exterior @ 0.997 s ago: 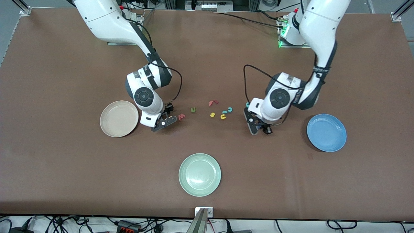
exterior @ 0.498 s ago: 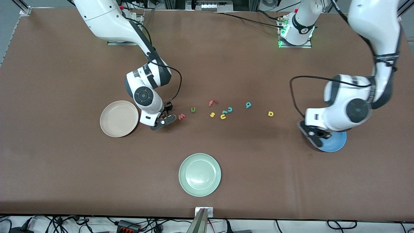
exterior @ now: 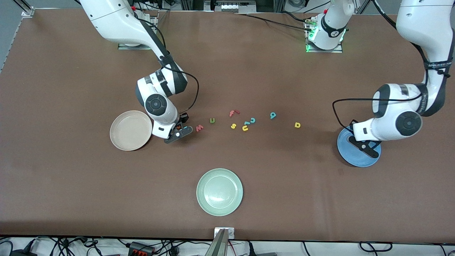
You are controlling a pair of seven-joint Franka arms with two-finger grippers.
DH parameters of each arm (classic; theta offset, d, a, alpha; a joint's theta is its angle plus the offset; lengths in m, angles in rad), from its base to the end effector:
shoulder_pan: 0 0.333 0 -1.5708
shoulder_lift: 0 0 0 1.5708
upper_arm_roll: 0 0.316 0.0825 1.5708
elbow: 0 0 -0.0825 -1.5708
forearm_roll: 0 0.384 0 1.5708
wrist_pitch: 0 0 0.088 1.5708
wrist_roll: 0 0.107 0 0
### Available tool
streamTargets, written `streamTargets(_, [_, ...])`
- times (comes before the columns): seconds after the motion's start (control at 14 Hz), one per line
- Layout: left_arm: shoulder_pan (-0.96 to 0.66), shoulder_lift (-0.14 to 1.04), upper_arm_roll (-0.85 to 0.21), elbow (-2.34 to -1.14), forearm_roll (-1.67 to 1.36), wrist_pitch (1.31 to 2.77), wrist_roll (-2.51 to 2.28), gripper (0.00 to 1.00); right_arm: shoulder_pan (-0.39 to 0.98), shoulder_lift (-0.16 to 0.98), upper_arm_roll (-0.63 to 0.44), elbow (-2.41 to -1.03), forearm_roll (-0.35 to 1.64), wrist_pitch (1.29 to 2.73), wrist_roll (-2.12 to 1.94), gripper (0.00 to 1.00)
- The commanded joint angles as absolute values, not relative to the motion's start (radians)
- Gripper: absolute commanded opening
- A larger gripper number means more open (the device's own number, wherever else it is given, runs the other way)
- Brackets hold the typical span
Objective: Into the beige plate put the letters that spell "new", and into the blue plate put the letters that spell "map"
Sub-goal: 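Release the e on the white plate while the left gripper releases the m, then grasp the green n with the right gripper while the left gripper grasps the a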
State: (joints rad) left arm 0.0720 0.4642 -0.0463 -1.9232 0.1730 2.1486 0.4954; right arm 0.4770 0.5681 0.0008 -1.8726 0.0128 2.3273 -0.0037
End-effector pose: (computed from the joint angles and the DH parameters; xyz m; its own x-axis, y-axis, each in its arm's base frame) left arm 0.5986 0.0234 0.2310 0.8067 -0.5320 -0.2572 -0.5441 -0.8386 0.0282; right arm 0.5554 0.2878 0.1984 0.8847 0.4523 -0.1132 0.4543 -0.8908 -0.0091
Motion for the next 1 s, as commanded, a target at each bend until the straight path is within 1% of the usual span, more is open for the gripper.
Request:
streamTargets(0.0, [0.093,0.500,-0.049,-1.933,0.202,2.192,0.442,0.22,0.370,0.474,-0.002,-1.896,0.025,2.246,-0.021,0.05])
streamTargets(0.07, [0.095,0.499,-0.049,-1.931,0.202,2.191,0.442,0.40,0.310,0.463,-0.002,-1.898,0.020,2.226,-0.026,0.05])
streamTargets(0.14, [0.095,0.499,-0.049,-1.928,0.202,2.186,0.443,0.53,0.249,0.460,-0.002,-1.898,0.020,2.203,-0.025,0.05])
streamTargets(0.21, [0.097,0.494,-0.051,-1.927,0.202,2.183,0.459,1.00,0.208,0.460,-0.002,-1.899,0.020,2.186,-0.026,0.05])
streamTargets(0.36, [0.097,0.470,-0.061,-1.916,0.201,2.122,0.443,1.00,0.169,0.462,-0.002,-1.902,0.020,2.154,-0.025,0.05])
streamTargets(0.5, [0.081,0.422,-0.080,-1.916,0.187,2.063,0.390,1.00,0.157,0.486,-0.002,-1.914,0.021,2.164,-0.021,0.06])
streamTargets(0.57, [0.089,0.408,-0.130,-1.916,0.186,2.034,0.327,1.00,0.152,0.501,-0.002,-1.917,0.021,2.181,-0.020,0.08])
streamTargets(0.64, [0.095,0.397,-0.180,-1.917,0.186,2.011,0.240,1.00,0.150,0.512,-0.002,-1.917,0.021,2.189,-0.020,0.12])
streamTargets(0.71, [0.095,0.387,-0.222,-1.928,0.186,2.008,0.157,1.00,0.149,0.517,-0.002,-1.917,0.021,2.189,-0.020,0.21])
streamTargets(0.78, [0.097,0.385,-0.271,-1.931,0.186,2.008,0.084,1.00,0.150,0.515,-0.002,-1.913,0.021,2.184,-0.006,0.71])
streamTargets(0.85, [0.097,0.388,-0.325,-1.937,0.186,2.022,-0.014,1.00,0.155,0.505,-0.002,-1.908,0.021,2.175,-0.005,1.00])
streamTargets(0.93, [0.089,0.399,-0.363,-1.939,0.186,2.043,-0.108,1.00,0.163,0.479,0.002,-1.905,0.023,2.168,0.009,1.00])
